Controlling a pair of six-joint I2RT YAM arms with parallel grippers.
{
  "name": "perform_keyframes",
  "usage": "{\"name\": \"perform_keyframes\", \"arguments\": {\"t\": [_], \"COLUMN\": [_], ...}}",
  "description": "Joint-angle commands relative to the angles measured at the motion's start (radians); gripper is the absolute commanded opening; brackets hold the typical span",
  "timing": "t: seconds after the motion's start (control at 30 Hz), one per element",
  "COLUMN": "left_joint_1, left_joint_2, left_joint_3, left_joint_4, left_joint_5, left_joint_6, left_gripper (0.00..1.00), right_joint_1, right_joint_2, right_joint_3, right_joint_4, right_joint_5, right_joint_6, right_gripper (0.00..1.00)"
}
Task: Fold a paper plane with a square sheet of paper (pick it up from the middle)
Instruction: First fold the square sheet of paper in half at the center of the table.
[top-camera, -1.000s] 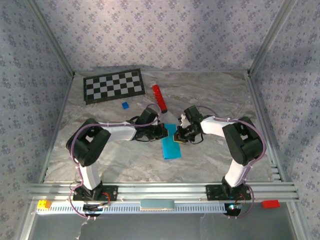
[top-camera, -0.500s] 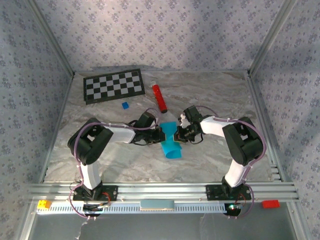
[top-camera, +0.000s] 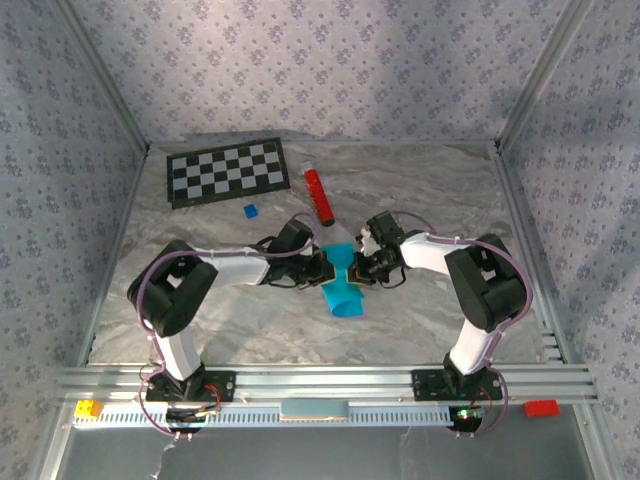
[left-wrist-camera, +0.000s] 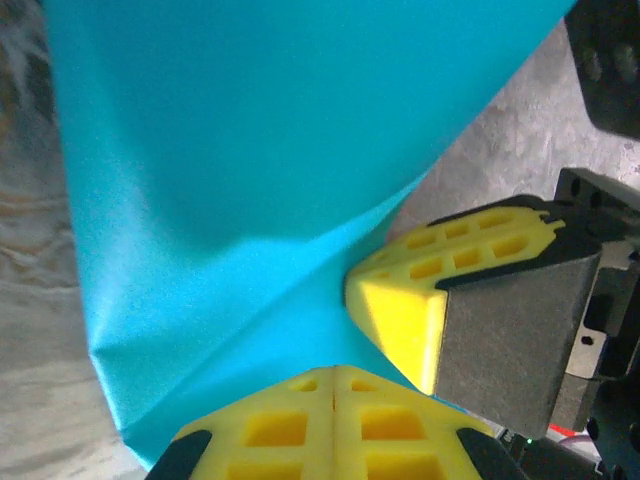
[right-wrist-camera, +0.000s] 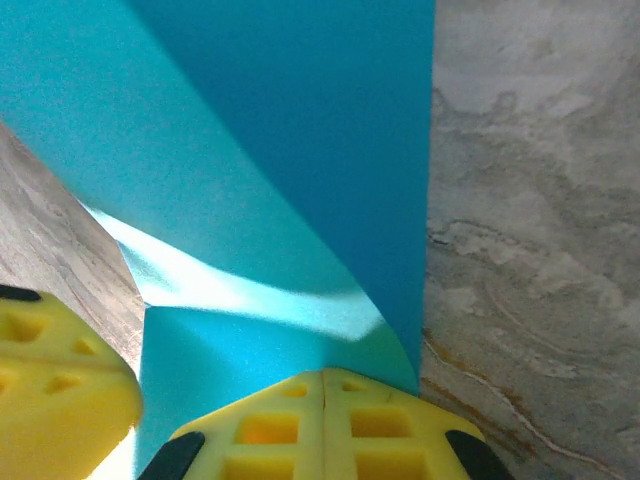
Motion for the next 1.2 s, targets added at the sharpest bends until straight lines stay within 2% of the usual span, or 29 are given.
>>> {"name": "perform_keyframes", "arguments": {"t": [0.0, 0.23, 0.33, 0.57, 0.73, 1.17], "left_joint_1": [-0.008, -0.007, -0.004, -0.013, -0.025, -0.048], "left_joint_2": [0.021, 0.033, 0.013, -0.066, -0.064, 0.014], "left_joint_3": [-0.035, -0.099, -0.086, -0.005, 0.004, -0.142], "left_joint_4": [-0.01, -0.05, -0.109, -0.134, -0.051, -0.012], "left_joint_5": [0.018, -0.016, -0.028, 0.008, 0.077, 0.049], "left_joint_6": [-0.01, 0.051, 0.097, 0.092, 0.041, 0.044], "left_gripper": [0.03, 0.01, 0.01, 0.07, 0.07, 0.04], "right_joint_1": [-0.004, -0.006, -0.006, -0.006, -0.005, -0.004], "right_joint_2": [0.054, 0.051, 0.054, 0.042, 0.035, 0.038], "right_joint_3": [-0.053, -0.078, -0.084, -0.084, -0.085, -0.098], "right_joint_4": [-0.117, -0.106, -0.097, -0.101, -0.096, -0.093], "right_joint_5": [0.19, 0.194, 0.189, 0.195, 0.201, 0.209], "right_joint_6": [-0.01, -0.005, -0.001, -0.001, 0.007, 0.003], "right_gripper": [0.0, 0.0, 0.0, 0.0, 0.0, 0.0]}}
